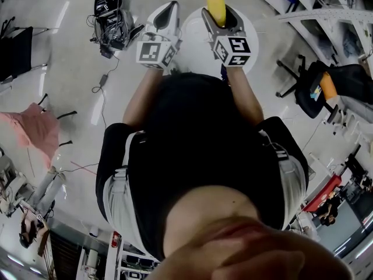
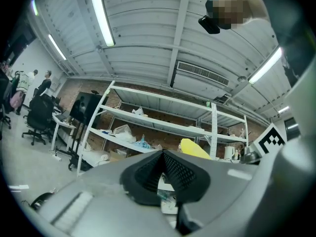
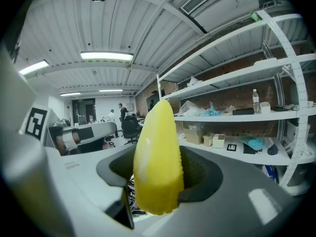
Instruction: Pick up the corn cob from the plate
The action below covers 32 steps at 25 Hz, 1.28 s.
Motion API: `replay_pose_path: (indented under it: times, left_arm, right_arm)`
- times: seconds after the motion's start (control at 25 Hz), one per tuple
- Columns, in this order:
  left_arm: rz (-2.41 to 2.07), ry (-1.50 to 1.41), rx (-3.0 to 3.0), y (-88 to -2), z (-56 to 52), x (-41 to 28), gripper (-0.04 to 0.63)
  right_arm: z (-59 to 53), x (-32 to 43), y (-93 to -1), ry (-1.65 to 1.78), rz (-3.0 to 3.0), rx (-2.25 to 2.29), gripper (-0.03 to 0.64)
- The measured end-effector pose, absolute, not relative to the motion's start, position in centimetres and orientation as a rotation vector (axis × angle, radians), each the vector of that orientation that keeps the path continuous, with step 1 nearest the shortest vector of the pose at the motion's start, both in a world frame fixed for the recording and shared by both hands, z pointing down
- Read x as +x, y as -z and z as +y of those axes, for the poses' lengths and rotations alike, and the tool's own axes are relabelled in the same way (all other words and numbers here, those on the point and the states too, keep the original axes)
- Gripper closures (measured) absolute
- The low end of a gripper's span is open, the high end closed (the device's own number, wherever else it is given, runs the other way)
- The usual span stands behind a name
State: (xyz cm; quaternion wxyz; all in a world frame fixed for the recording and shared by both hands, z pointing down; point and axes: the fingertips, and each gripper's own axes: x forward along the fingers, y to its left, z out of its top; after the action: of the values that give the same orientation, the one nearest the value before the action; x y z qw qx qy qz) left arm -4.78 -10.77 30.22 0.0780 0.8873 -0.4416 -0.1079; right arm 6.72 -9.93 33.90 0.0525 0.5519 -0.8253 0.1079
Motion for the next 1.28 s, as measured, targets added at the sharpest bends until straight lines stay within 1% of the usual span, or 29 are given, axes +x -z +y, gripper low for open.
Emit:
replay_pose_path:
  times: [0.32, 1.28]
  left_arm:
    - [-1.327, 0.285, 2.668, -30.5, -10.4, -4.4, 0.592]
    - [-1.31, 0.23, 2.67, -31.6, -8.9, -3.4, 0.592]
  right_arm:
    - [-9.2, 7.4, -32.1, -0.304, -2.539, 1.711, 0.351]
    - [-8.1, 7.1, -32.1, -0.269, -2.566, 1.671, 0.351]
